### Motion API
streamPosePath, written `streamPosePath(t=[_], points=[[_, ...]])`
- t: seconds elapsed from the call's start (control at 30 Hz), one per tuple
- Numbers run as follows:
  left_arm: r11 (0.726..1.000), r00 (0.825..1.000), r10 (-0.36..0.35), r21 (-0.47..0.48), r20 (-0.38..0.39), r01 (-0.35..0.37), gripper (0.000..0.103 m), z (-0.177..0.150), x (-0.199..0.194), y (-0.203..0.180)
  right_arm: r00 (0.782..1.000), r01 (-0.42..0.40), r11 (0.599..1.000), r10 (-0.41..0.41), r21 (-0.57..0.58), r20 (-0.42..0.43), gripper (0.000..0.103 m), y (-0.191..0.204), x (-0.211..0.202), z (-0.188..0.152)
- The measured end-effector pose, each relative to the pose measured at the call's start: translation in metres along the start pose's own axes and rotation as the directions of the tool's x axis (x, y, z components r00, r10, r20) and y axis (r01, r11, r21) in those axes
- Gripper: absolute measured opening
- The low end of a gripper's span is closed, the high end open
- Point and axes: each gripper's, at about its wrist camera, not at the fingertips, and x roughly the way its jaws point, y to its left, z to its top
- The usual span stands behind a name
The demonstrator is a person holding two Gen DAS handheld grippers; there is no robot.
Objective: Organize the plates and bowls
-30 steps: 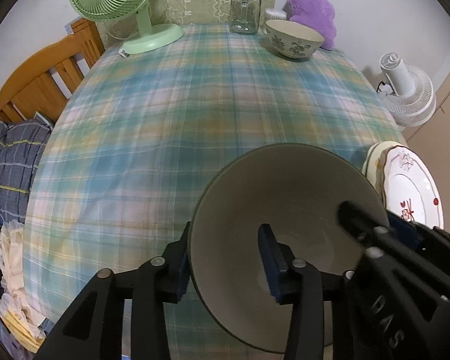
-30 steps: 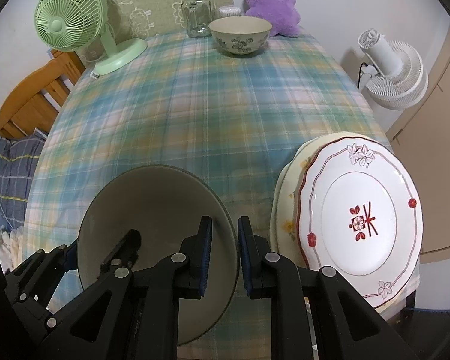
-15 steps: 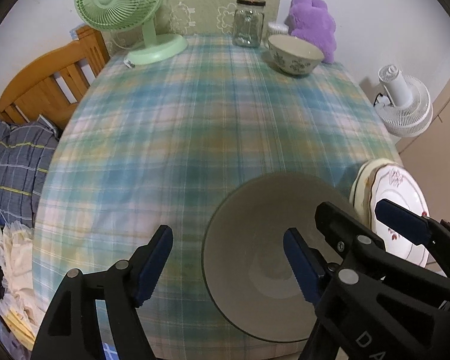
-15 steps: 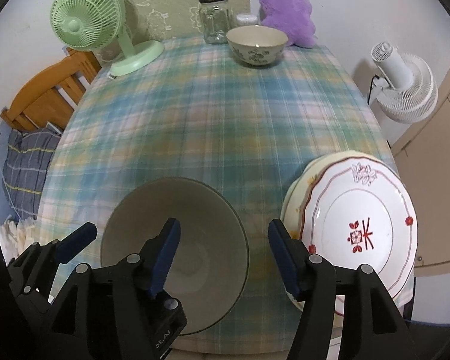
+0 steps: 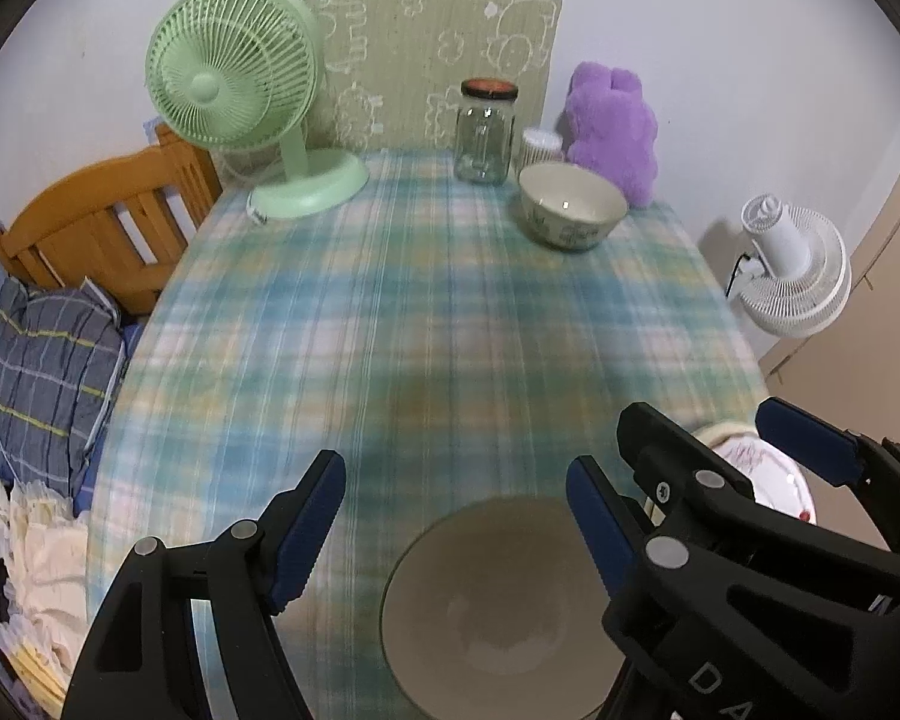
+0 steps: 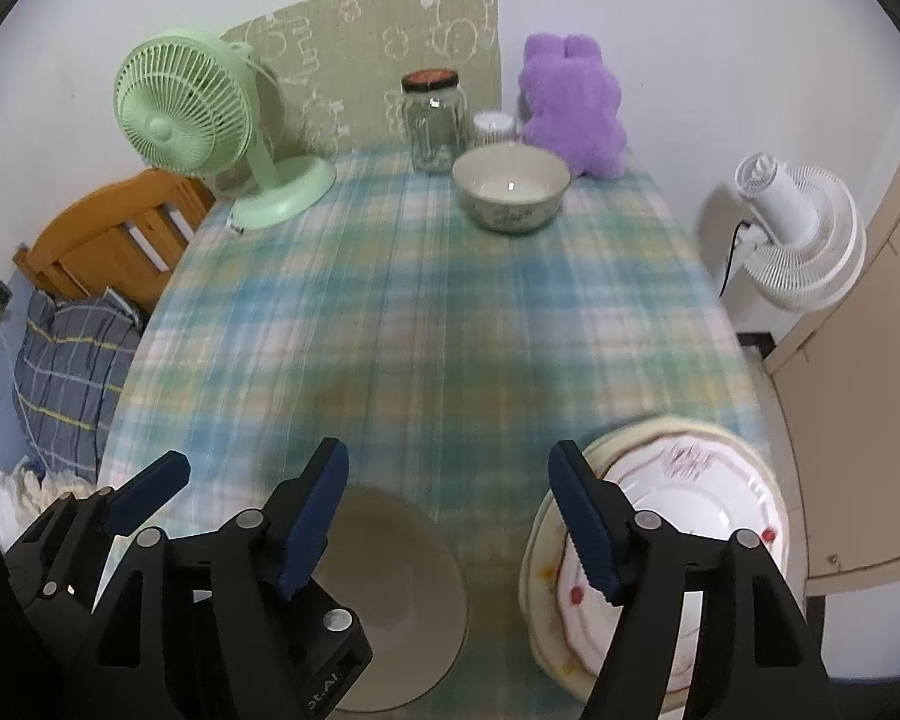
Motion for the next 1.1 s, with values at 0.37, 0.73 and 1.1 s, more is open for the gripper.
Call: streamPosePath(t=[0.37,0.73,1.1], points=[[1.0,0.998,-0.001,0.013,0.068,0.001,0.078,0.05,0.003,-0.021,0.997,0.021,1.0,-0.019,-0.017,0.07,0.084,-0.02,-0.005,0.051],[1.0,0.991,-0.002,0.026,0.135,-0.002,0.089,0.093,0.017,-0.045,0.991,0.039,0.999,-0.038,-0.009,0.125,0.093,-0.045,0.004,0.094],[0.999,0.992,0.007,0.031,0.122,-0.011,0.09,0.137,0.06,-0.069,0.992,0.057,0.998,-0.055,-0.006,0.115,0.093,-0.072,0.043,0.139]])
